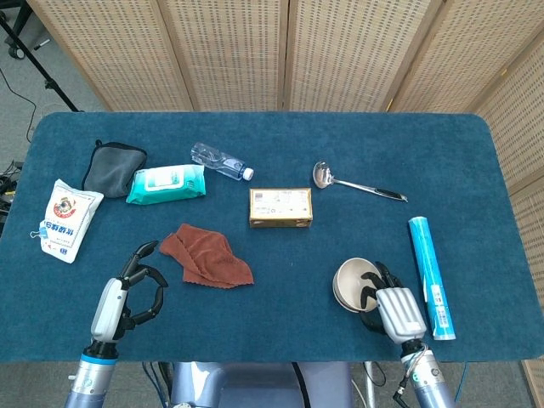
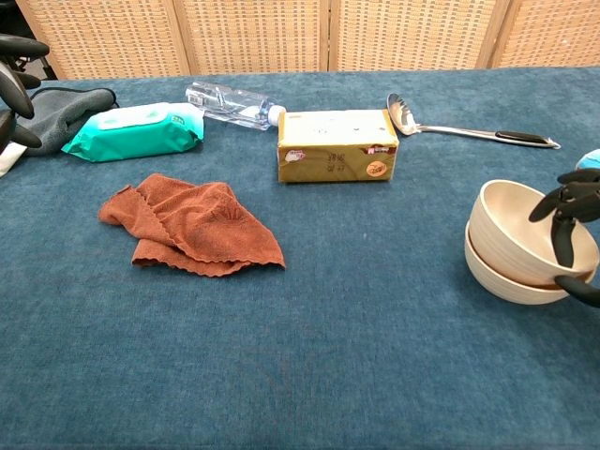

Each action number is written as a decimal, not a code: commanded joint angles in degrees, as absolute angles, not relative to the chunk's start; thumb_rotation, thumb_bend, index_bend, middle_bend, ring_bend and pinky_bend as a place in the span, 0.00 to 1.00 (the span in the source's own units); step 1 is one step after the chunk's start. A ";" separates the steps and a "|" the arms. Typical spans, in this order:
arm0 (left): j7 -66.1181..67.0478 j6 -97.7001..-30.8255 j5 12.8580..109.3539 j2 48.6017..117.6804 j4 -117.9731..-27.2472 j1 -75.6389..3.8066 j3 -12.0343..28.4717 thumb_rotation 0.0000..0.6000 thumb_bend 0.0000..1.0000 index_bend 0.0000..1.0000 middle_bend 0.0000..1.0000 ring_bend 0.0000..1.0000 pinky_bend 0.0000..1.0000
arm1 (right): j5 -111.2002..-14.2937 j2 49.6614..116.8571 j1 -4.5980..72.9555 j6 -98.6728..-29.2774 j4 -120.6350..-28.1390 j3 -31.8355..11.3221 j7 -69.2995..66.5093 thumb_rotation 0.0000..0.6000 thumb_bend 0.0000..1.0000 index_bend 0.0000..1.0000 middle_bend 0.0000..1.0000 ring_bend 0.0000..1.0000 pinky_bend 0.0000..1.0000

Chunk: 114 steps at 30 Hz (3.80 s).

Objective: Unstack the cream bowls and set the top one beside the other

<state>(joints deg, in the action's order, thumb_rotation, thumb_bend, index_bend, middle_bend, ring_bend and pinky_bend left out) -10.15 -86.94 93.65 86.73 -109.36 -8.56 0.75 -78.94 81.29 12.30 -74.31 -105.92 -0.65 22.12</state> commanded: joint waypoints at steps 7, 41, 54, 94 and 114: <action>-10.15 -87.03 93.66 86.67 -109.47 -8.56 0.86 1.00 0.50 0.56 0.17 0.16 0.35 | -79.17 81.01 14.02 -73.99 -106.80 -2.76 23.77 1.00 0.40 0.63 0.26 0.07 0.23; -10.89 -87.08 93.32 86.21 -110.03 -8.53 1.09 1.00 0.50 0.56 0.17 0.16 0.35 | -72.04 84.98 22.07 -69.16 -103.10 -9.77 28.29 1.00 0.40 0.64 0.26 0.07 0.23; -11.30 -86.24 92.47 86.51 -109.20 -8.72 1.03 1.00 0.50 0.56 0.17 0.16 0.35 | -69.25 88.62 25.33 -67.33 -96.55 -10.97 27.33 1.00 0.39 0.64 0.26 0.07 0.24; -12.26 -86.73 92.73 85.85 -110.01 -8.66 1.37 1.00 0.50 0.56 0.17 0.16 0.35 | -69.66 94.08 27.19 -69.27 -93.61 -8.81 25.82 1.00 0.23 0.55 0.20 0.07 0.24; -12.12 -86.57 92.89 85.96 -109.94 -8.66 1.09 1.00 0.50 0.56 0.17 0.16 0.35 | -70.52 92.52 28.94 -71.00 -97.55 -10.66 30.74 1.00 0.21 0.37 0.07 0.00 0.24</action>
<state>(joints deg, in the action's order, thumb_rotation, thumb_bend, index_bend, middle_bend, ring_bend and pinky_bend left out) -12.14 -86.63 92.93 85.93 -109.98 -8.65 1.12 -70.08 92.86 28.57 -70.68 -96.91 -10.13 30.27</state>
